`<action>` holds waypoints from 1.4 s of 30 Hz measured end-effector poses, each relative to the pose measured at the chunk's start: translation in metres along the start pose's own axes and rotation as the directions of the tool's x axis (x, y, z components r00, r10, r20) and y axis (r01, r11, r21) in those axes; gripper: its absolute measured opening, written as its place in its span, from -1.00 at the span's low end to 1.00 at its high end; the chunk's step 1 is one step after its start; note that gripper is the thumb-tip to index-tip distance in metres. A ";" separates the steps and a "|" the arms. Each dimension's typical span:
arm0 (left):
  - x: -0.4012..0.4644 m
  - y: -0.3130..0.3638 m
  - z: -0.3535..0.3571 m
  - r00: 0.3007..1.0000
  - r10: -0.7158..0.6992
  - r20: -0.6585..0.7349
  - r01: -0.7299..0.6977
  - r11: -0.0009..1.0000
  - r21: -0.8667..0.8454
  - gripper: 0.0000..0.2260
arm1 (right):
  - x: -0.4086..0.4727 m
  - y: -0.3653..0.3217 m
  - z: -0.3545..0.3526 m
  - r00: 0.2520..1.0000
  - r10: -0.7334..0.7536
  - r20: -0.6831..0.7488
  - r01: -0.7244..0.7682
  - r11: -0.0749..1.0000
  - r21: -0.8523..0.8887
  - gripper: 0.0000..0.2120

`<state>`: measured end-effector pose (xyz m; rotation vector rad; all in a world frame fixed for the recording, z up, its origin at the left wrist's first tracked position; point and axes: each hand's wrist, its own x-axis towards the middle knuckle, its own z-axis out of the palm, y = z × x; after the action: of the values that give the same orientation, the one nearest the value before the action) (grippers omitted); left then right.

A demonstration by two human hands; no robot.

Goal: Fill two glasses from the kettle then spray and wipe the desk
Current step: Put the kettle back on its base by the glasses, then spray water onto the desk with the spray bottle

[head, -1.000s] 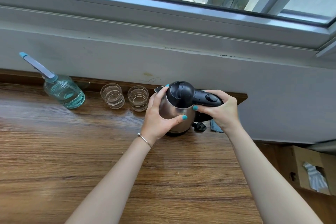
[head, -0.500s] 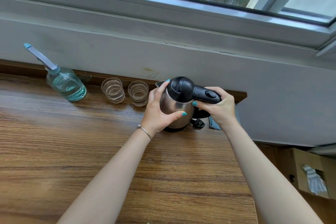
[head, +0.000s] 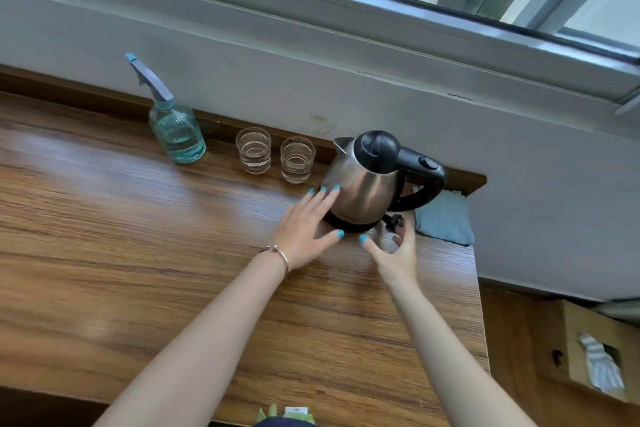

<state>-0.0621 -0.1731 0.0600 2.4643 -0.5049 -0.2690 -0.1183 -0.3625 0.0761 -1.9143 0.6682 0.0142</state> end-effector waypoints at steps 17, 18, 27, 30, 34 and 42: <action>-0.077 -0.290 -0.150 0.937 -0.346 0.044 0.322 0.908 0.268 -0.33 | -0.059 -0.149 0.323 0.960 -0.268 0.084 0.268 0.963 0.014 -0.35; -0.075 -0.300 -0.153 0.935 -0.350 0.054 0.322 0.903 0.285 -0.33 | -0.053 -0.160 0.334 0.957 -0.283 0.058 0.284 0.959 0.001 -0.31; -0.070 -0.336 -0.147 0.975 -0.219 -0.043 0.216 0.877 0.429 -0.29 | -0.014 -0.200 0.378 0.952 -0.306 0.023 0.306 0.952 0.007 0.09; -0.069 -0.337 -0.144 0.975 -0.209 -0.074 0.221 0.882 0.415 -0.32 | -0.008 -0.198 0.375 0.932 -0.359 -0.054 0.351 0.929 -0.118 0.03; -0.068 -0.336 -0.146 0.975 -0.216 -0.058 0.221 0.885 0.409 -0.32 | 0.009 -0.210 0.366 0.919 -0.392 -0.039 0.388 0.918 -0.086 -0.13; -0.068 -0.336 -0.145 0.971 -0.222 -0.091 0.240 0.884 0.402 -0.31 | 0.028 -0.226 0.379 0.778 -0.614 0.134 0.619 0.785 0.007 -0.51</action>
<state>0.0184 0.1818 -0.0201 2.9427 -0.2652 -0.2226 0.1170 0.0117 0.0912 -2.0679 -0.0793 -0.2660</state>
